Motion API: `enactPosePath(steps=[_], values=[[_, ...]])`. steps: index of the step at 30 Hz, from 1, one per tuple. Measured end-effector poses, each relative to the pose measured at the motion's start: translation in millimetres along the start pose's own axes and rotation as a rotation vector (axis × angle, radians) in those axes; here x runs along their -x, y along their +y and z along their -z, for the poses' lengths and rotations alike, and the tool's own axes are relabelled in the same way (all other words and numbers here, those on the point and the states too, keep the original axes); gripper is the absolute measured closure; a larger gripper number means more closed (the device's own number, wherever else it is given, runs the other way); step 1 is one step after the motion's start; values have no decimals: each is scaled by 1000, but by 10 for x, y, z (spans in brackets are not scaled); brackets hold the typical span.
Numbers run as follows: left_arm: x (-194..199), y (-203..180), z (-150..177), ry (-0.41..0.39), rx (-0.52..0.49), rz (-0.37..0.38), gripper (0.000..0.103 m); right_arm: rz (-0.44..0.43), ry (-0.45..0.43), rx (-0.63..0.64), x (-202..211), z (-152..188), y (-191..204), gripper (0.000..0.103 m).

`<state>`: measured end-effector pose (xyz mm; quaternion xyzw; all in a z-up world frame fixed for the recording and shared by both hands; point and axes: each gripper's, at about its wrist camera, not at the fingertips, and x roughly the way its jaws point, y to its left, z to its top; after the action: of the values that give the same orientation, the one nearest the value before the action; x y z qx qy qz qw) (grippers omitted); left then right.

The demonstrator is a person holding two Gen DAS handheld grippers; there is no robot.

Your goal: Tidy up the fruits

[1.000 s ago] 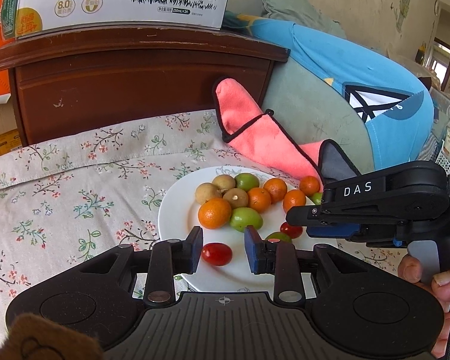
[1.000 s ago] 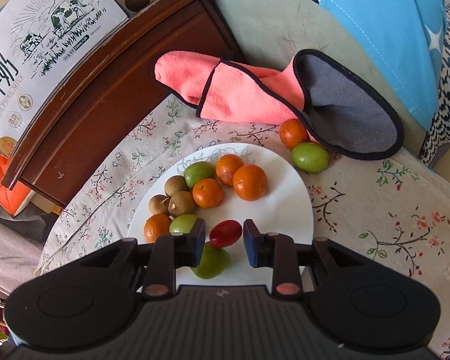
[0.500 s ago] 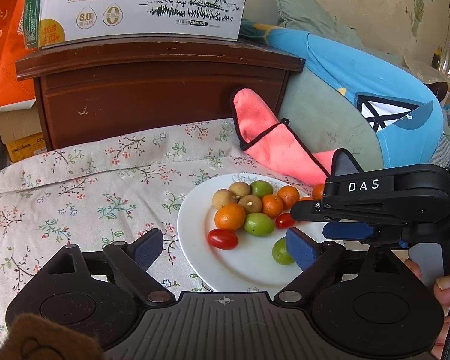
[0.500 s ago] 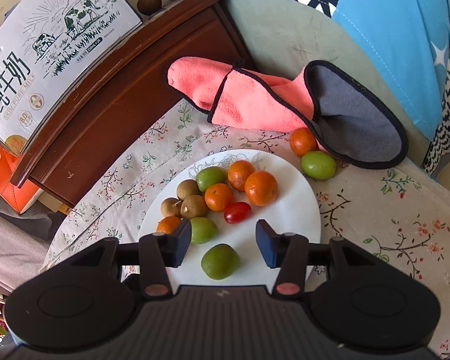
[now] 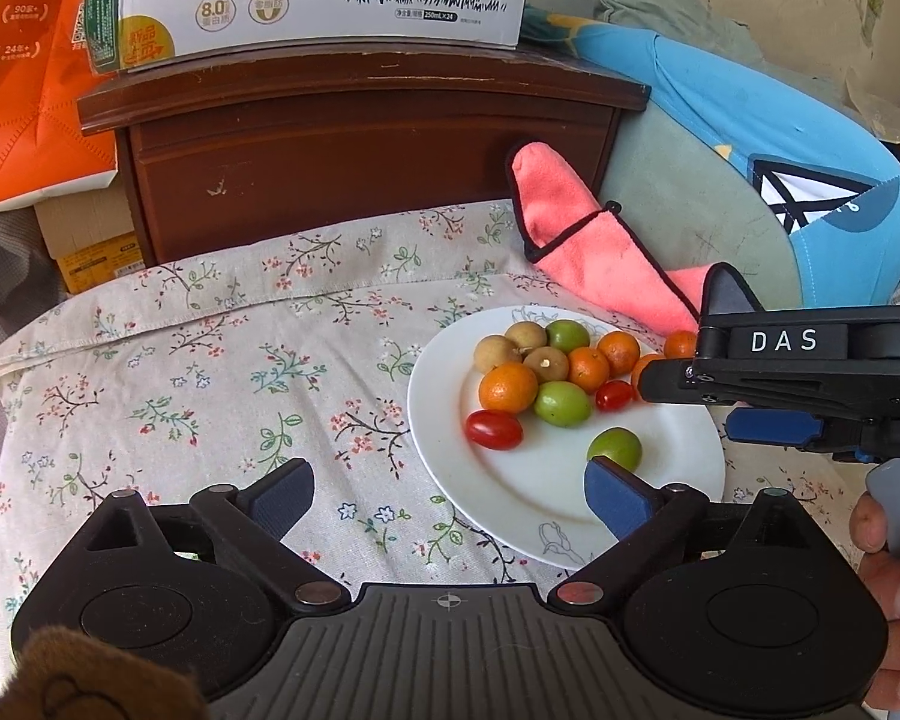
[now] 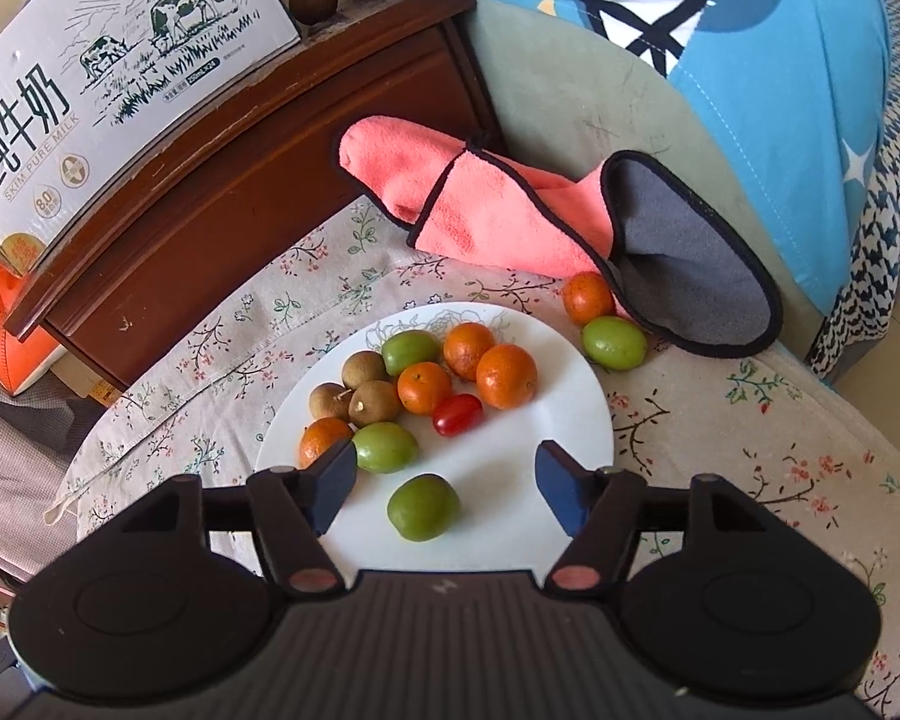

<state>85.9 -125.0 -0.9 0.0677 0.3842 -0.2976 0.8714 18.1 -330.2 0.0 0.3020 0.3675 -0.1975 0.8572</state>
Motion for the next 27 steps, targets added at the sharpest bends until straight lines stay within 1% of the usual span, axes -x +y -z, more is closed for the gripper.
enactPosePath(steps=[1,3,4,7,9,11,14,18,22,27], values=[[21,8,-9,4,3,-5,5,10,-4,13,34,4,23,34],[70,25,-14,11,6,-14,5,42,-7,41,94,8,69,27],[89,31,-15,14,5,-19,5,58,-12,59,132,15,93,27],[153,51,-23,32,7,-46,4,71,-31,85,228,29,130,26],[201,69,-33,37,8,-65,4,77,-36,89,282,35,139,22],[251,93,-42,30,10,-78,4,100,-30,90,339,50,149,19],[317,122,-70,27,12,-90,4,107,-28,100,419,92,163,18],[344,152,-95,30,21,-101,2,127,-21,139,506,187,210,12],[294,159,-110,56,34,-116,2,166,-4,190,529,295,253,11],[217,122,-101,78,11,-152,2,201,33,173,479,342,224,8]])
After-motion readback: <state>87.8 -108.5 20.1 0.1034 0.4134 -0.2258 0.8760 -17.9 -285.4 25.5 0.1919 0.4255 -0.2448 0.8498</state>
